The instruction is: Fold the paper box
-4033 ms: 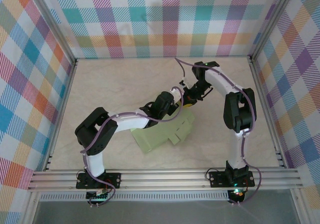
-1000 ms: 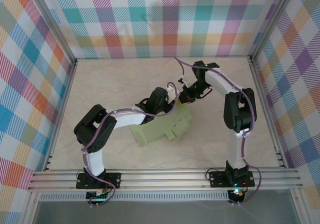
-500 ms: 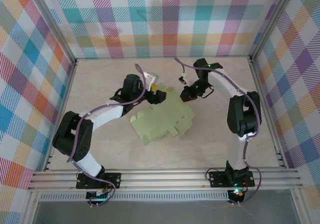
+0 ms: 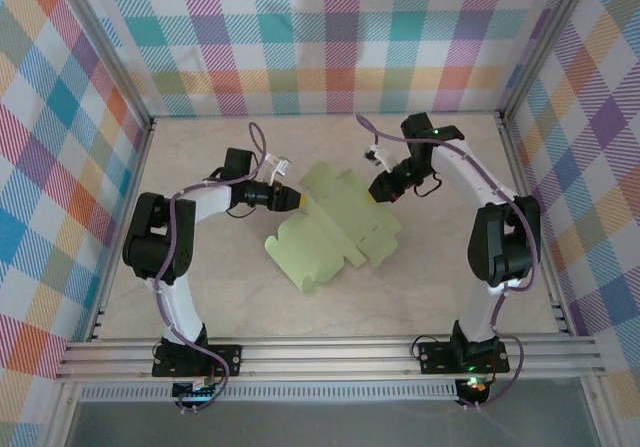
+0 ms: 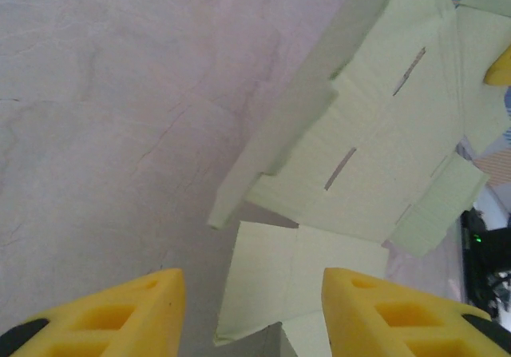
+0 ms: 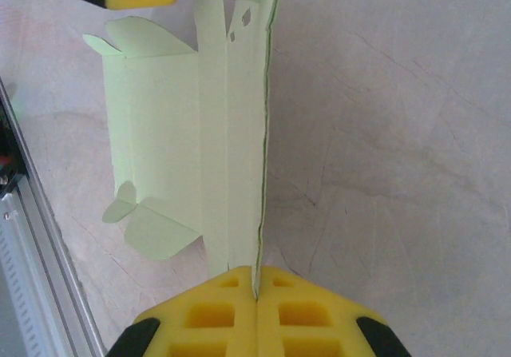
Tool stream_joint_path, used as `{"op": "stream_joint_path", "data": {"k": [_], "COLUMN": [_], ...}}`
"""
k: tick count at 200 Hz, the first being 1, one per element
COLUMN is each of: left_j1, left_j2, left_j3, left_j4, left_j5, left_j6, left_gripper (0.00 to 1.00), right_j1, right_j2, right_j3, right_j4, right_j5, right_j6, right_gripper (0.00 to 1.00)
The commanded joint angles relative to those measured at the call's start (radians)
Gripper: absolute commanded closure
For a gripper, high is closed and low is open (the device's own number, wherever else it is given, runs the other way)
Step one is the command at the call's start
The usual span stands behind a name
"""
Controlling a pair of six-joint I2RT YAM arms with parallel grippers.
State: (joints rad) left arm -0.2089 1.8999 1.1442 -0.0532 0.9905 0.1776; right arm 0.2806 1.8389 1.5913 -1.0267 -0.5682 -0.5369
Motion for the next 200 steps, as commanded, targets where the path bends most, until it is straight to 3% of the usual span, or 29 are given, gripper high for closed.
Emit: {"op": "stream_joint_path", "data": {"k": [1, 31, 42, 98, 121, 136, 178, 200], "left_j1": [0.005, 0.003, 0.003, 0.0, -0.003, -0.009, -0.033, -0.07], "left_j2": [0.009, 0.011, 0.011, 0.004, 0.0, -0.004, -0.03, -0.056], "left_j3": [0.062, 0.071, 0.073, 0.069, 0.071, 0.071, 0.071, 0.054], "left_j4": [-0.095, -0.11, -0.118, -0.119, -0.132, -0.138, -0.151, -0.137], "left_j5": [0.099, 0.103, 0.106, 0.085, 0.081, 0.072, 0.033, -0.079], "left_j6": [0.074, 0.088, 0.094, 0.088, 0.097, 0.102, 0.117, 0.135], "left_gripper": [0.55, 0.78, 0.83, 0.78, 0.84, 1.0, 1.0, 1.0], "right_j1": [-0.004, -0.005, -0.005, -0.022, -0.027, -0.028, -0.028, -0.027], "right_j2": [-0.021, -0.014, -0.01, -0.011, -0.016, -0.014, 0.003, 0.011], "right_j3": [0.008, 0.019, 0.022, 0.042, 0.041, 0.043, 0.064, 0.078], "right_j4": [-0.027, -0.034, -0.037, -0.044, -0.042, -0.044, -0.038, -0.029], "right_j5": [-0.054, -0.046, -0.043, -0.052, -0.047, -0.05, -0.035, -0.032], "right_j6": [-0.06, -0.054, -0.049, -0.037, -0.029, -0.022, 0.024, 0.075], "right_gripper": [1.0, 1.0, 1.0, 1.0, 1.0, 1.0, 1.0, 1.0]}}
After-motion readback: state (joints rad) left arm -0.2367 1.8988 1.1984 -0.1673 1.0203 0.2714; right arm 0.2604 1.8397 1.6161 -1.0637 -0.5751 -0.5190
